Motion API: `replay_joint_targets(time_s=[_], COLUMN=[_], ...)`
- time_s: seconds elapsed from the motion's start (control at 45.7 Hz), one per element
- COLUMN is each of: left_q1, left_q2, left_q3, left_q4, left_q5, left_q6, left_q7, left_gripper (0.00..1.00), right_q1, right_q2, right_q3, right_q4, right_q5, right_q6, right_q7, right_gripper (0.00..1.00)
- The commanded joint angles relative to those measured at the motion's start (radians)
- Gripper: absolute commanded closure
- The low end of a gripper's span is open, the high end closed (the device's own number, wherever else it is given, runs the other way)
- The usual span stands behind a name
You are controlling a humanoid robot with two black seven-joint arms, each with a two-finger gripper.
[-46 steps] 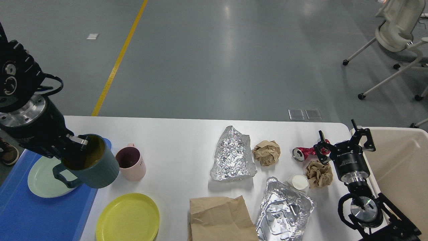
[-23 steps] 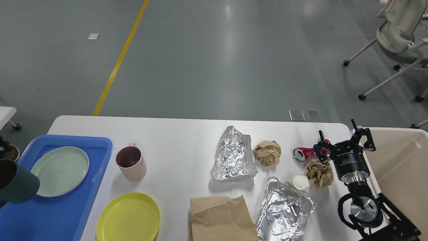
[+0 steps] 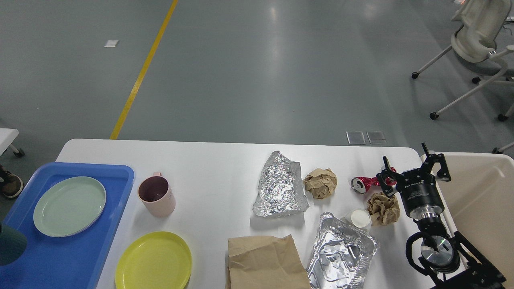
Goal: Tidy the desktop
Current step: 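Release the dark green mug in the tray corner nearest the robot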
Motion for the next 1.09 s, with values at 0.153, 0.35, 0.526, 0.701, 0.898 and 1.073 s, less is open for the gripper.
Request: replay_joint_targets(time_s=[0.153,0.35,0.526,0.701,0.898,1.073], left_q1=[0.123,0.130,0.133,0.133,0.140,0.153], left_q2=[-0.022,-0.044,-0.045,-0.045,-0.047,-0.048], left_q3=[-0.120,-0.159,-0.160,-0.160,-0.163,-0.163], left_q4=[0.053,0.047,0.047,0.046,0.046,0.044], left_q5=[-0.015,-0.020,-0.023,-0.023,-0.064,-0.074], left_q6=[0.026,0.013,0.007,0.016,0.069,0.070], left_q7=[0.119,0.158,0.156,0.159,0.159,0.159], left_gripper=[1.00,0.99,0.99,0.90,0.76,0.73], right_q1=[0.000,0.000,0.000,0.000,0.000,0.000], right_q2=[0.000,0.000,0.000,0.000,0.000,0.000], right_q3=[0.000,0.000,0.000,0.000,0.000,0.000], right_q4=[-0.002,-0.002,-0.002,-0.002,-0.002,-0.002], right_q5=[0.000,0.000,0.000,0.000,0.000,0.000], right_q6=[0.000,0.000,0.000,0.000,0.000,0.000], right_q7=[0.000,0.000,0.000,0.000,0.000,0.000], right_gripper=[0.00,0.00,0.00,0.00,0.00,0.00])
